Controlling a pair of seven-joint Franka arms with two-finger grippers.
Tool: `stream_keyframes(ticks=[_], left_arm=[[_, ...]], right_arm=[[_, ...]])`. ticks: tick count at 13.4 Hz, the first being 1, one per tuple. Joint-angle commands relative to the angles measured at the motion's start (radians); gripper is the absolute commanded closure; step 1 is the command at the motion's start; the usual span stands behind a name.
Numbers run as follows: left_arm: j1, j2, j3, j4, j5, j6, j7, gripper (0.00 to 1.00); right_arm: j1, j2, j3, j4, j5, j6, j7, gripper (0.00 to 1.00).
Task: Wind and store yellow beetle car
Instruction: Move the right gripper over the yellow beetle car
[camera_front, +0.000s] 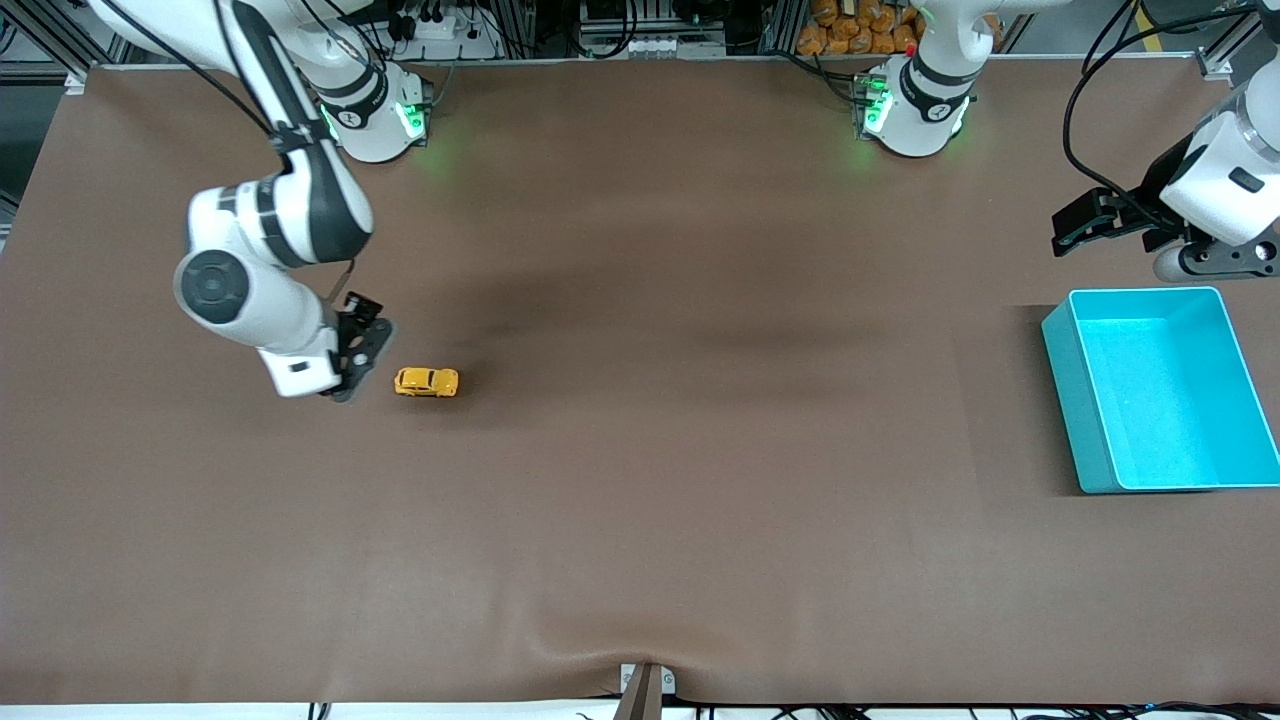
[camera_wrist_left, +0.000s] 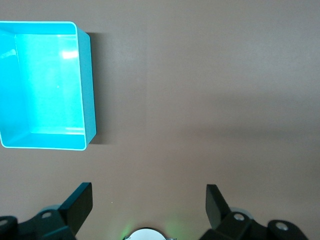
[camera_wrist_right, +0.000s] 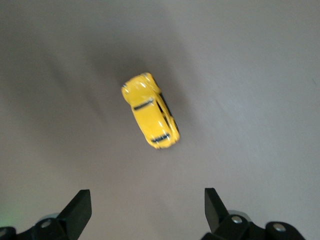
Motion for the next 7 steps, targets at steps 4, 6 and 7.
stream_keyframes(ticks=[4, 6, 7], left_arm=[[0.006, 0.000, -0.003, 0.011, -0.008, -0.017, -0.012, 0.00], [0.006, 0.000, 0.001, 0.011, -0.006, -0.017, -0.010, 0.00], [0.006, 0.000, 0.001, 0.011, -0.008, -0.017, -0.012, 0.00]], right_arm=[[0.014, 0.067, -0.007, -0.065, -0.006, 0.174, -0.233, 0.00], [0.014, 0.101, -0.007, -0.080, -0.006, 0.236, -0.247, 0.00], [0.018, 0.118, -0.007, -0.080, -0.006, 0.250, -0.255, 0.00]])
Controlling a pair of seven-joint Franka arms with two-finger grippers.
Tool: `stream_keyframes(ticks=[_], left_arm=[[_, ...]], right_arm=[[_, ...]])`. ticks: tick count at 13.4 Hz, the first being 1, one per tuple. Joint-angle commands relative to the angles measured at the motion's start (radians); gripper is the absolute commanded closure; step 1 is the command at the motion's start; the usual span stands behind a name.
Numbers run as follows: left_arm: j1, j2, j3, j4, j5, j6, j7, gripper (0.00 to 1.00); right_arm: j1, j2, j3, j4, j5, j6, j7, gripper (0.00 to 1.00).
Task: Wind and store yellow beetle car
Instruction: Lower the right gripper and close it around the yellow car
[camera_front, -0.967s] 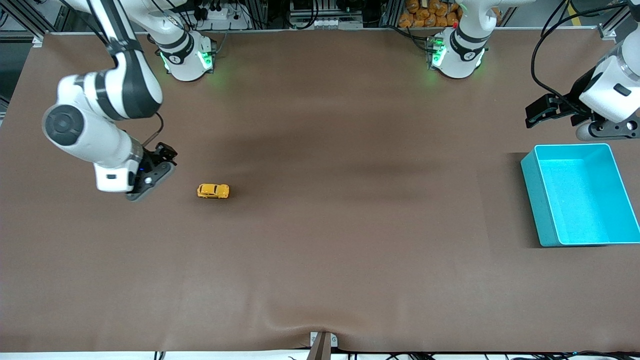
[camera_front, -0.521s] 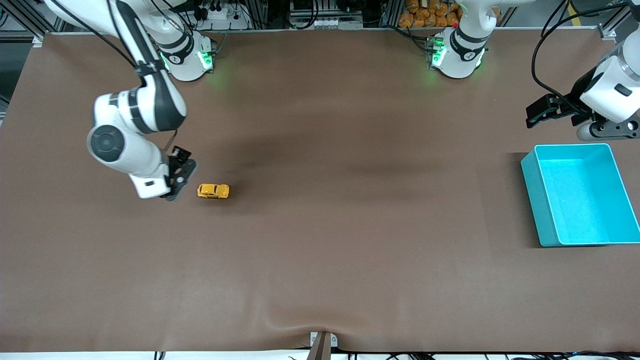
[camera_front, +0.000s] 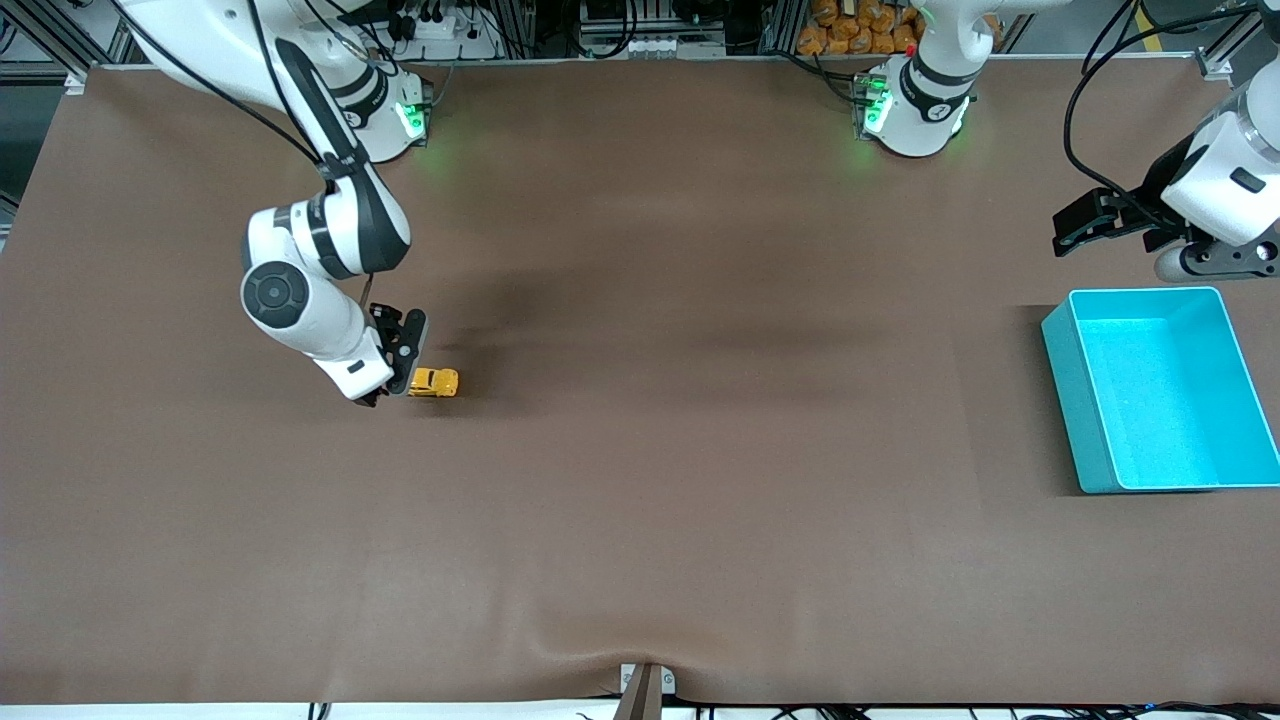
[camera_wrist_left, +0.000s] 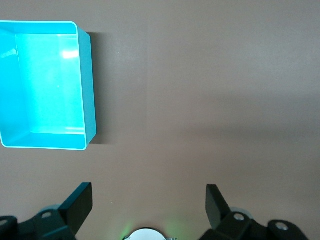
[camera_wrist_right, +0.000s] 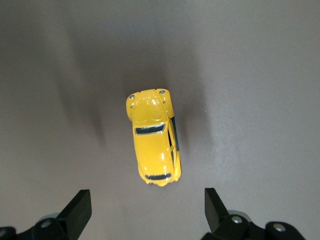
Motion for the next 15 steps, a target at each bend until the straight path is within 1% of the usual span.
stream_keyframes(ticks=[1, 2, 5, 6, 9, 10, 12, 14, 15], left_arm=[[0.005, 0.000, -0.001, 0.011, -0.008, -0.017, -0.012, 0.00], [0.005, 0.000, -0.001, 0.011, -0.008, -0.017, -0.012, 0.00], [0.004, -0.003, 0.000, 0.009, -0.006, -0.017, -0.013, 0.00], [0.005, -0.003, 0.000, 0.008, -0.006, -0.017, -0.013, 0.00], [0.005, -0.006, 0.000, 0.009, -0.006, -0.017, -0.010, 0.00], [0.005, -0.006, 0.000, 0.008, -0.006, -0.017, -0.012, 0.00], [0.005, -0.004, 0.002, 0.008, -0.006, -0.017, -0.010, 0.00], [0.005, -0.003, 0.002, 0.008, -0.006, -0.017, -0.012, 0.00], [0.005, -0.003, 0.000, 0.008, -0.006, -0.017, -0.010, 0.00]], right_arm=[[0.021, 0.038, -0.002, -0.006, -0.002, 0.051, -0.030, 0.00], [0.038, 0.041, -0.002, -0.003, -0.002, 0.060, -0.017, 0.00], [0.090, 0.050, -0.004, -0.001, 0.000, 0.089, -0.001, 0.08], [0.090, 0.058, -0.004, -0.001, 0.000, 0.094, 0.007, 0.09], [0.089, 0.062, -0.004, -0.003, 0.000, 0.108, 0.009, 0.21], [0.082, 0.072, -0.004, -0.004, 0.000, 0.118, 0.009, 0.22], [0.078, 0.082, -0.004, -0.006, 0.000, 0.132, 0.009, 0.23], [0.076, 0.090, -0.005, -0.006, 0.000, 0.132, 0.009, 0.28], [0.076, 0.096, -0.005, -0.006, 0.000, 0.137, 0.009, 0.28]])
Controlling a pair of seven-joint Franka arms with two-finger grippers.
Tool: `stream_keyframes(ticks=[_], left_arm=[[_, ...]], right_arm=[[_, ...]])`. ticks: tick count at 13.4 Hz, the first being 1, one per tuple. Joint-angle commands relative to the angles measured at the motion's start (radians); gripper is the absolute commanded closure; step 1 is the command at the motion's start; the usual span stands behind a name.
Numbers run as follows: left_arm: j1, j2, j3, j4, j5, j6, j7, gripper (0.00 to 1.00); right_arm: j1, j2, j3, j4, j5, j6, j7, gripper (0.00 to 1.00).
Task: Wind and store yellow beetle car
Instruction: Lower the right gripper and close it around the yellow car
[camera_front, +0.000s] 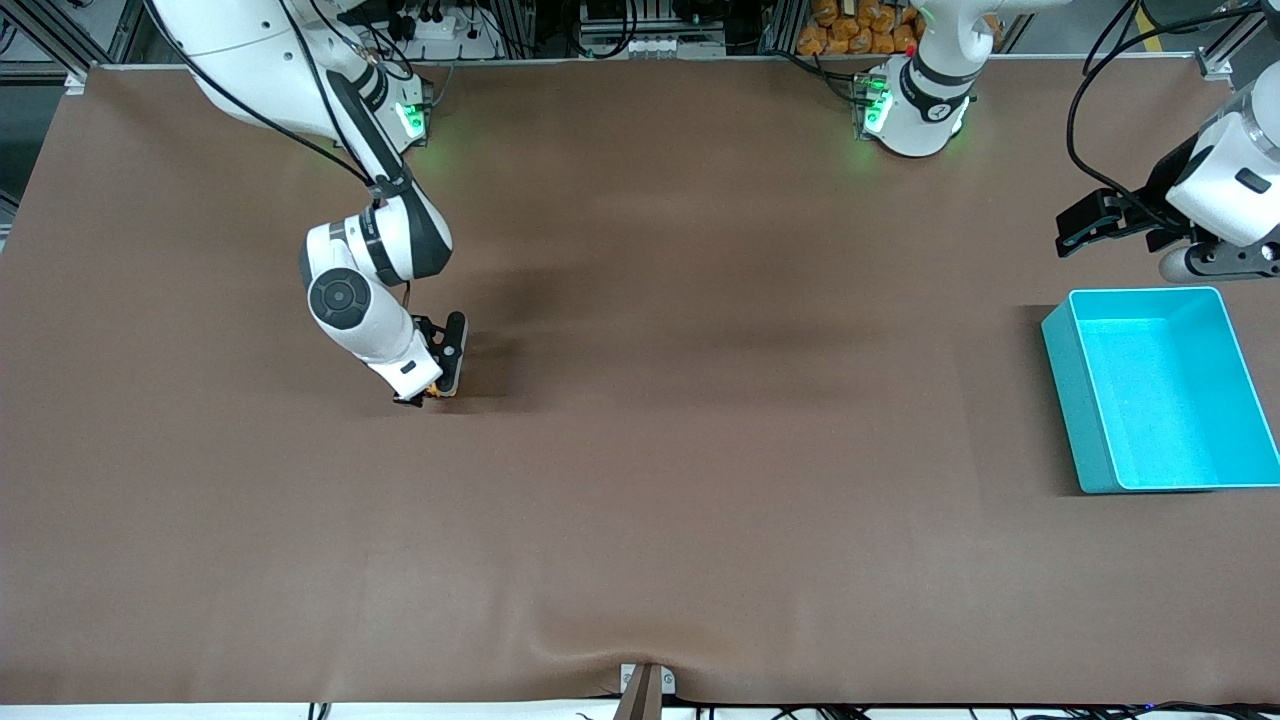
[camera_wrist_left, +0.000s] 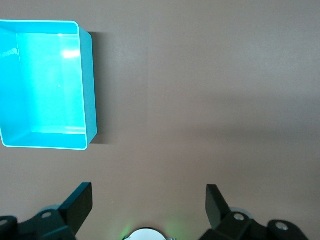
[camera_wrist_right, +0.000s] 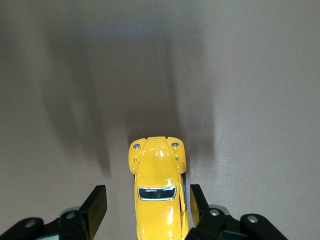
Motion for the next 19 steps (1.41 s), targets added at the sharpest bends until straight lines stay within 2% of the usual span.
stream_keyframes(ticks=[1, 6, 11, 19], left_arm=[[0.005, -0.003, -0.002, 0.008, -0.006, -0.017, -0.012, 0.00], [0.005, -0.003, -0.002, 0.006, -0.006, -0.017, -0.013, 0.00], [0.008, -0.004, -0.002, 0.006, -0.006, -0.017, -0.009, 0.00], [0.011, -0.003, -0.003, 0.006, -0.006, -0.017, -0.009, 0.00]], right_arm=[[-0.007, 0.013, 0.003, 0.001, -0.001, 0.013, 0.009, 0.34], [-0.016, 0.016, 0.001, 0.000, -0.001, 0.022, 0.009, 0.68], [-0.033, 0.027, 0.000, -0.002, -0.005, 0.020, 0.007, 0.76], [-0.079, 0.038, -0.003, -0.006, -0.008, 0.023, -0.001, 0.76]])
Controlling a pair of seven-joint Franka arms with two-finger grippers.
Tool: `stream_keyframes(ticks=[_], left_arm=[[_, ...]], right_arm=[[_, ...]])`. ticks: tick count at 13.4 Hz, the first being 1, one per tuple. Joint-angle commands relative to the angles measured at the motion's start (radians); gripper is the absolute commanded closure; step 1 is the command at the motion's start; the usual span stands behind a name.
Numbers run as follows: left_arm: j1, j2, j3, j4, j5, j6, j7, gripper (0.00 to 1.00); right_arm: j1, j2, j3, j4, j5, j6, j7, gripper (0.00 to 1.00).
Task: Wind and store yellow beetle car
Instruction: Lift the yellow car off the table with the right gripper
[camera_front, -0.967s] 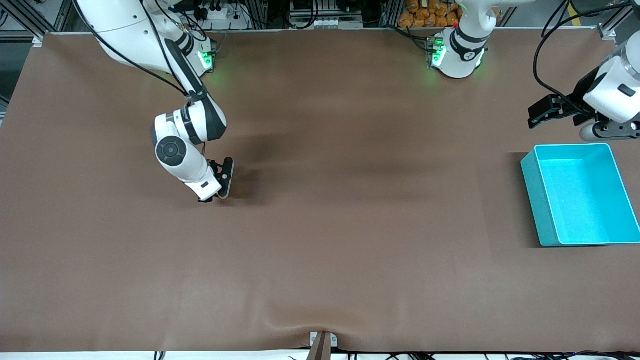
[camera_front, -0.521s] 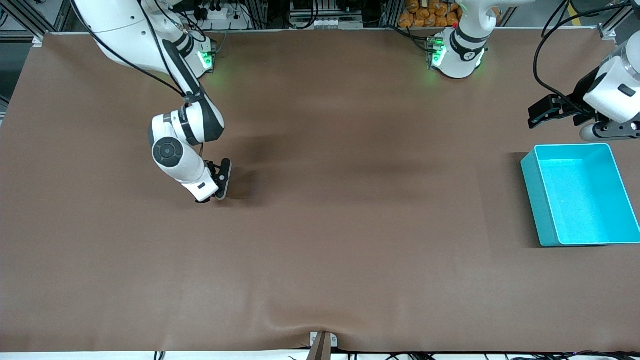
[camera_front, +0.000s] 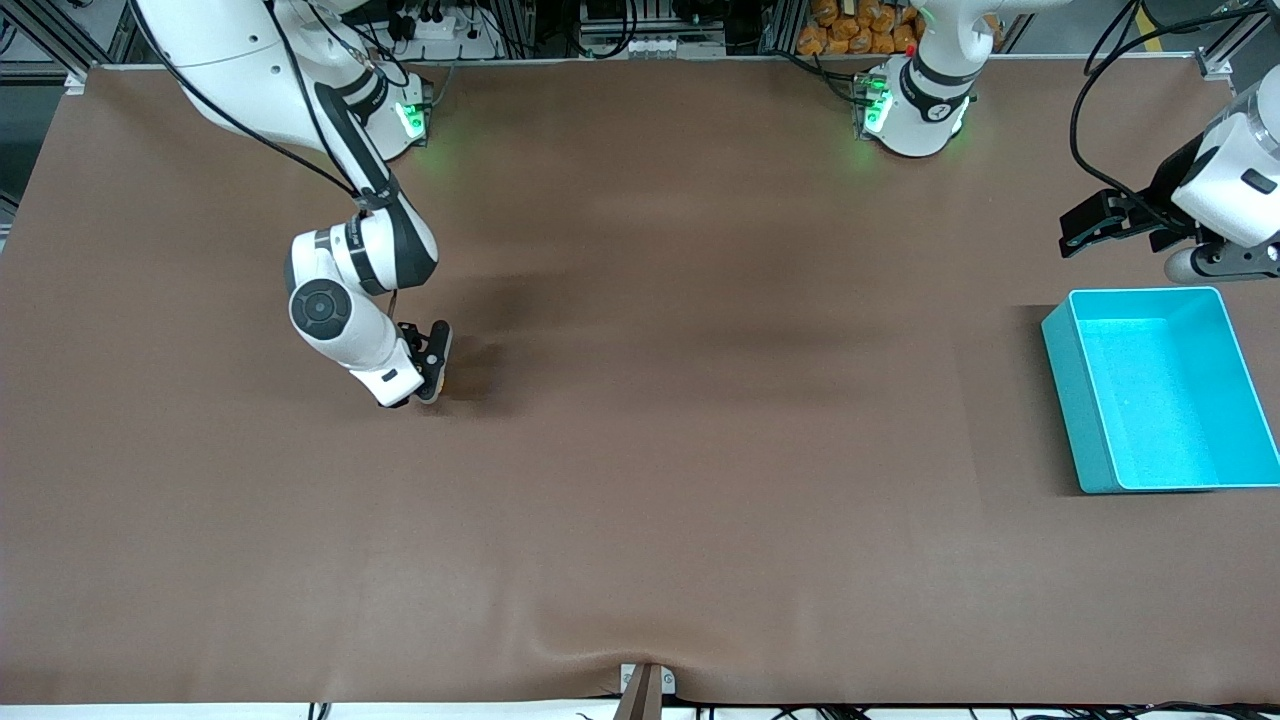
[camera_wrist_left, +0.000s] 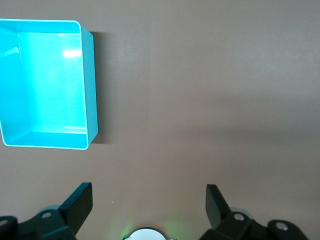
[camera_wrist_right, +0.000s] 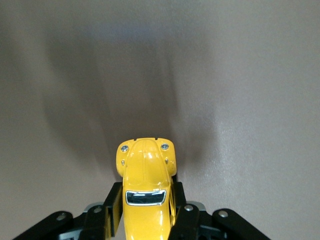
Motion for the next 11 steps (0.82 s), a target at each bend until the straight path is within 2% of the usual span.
stream_keyframes(ticks=[1, 5, 11], left_arm=[[0.006, -0.003, -0.005, 0.006, -0.006, -0.017, -0.009, 0.00], [0.006, 0.000, -0.005, 0.006, -0.008, -0.017, -0.007, 0.00], [0.008, 0.000, -0.005, 0.006, -0.006, -0.017, -0.003, 0.00]], right_arm=[[-0.040, 0.028, 0.002, -0.007, -0.010, 0.031, -0.004, 0.76], [-0.103, 0.022, 0.002, -0.054, -0.071, 0.080, -0.012, 0.76], [-0.197, 0.028, 0.002, -0.076, -0.076, 0.131, -0.114, 0.76]])
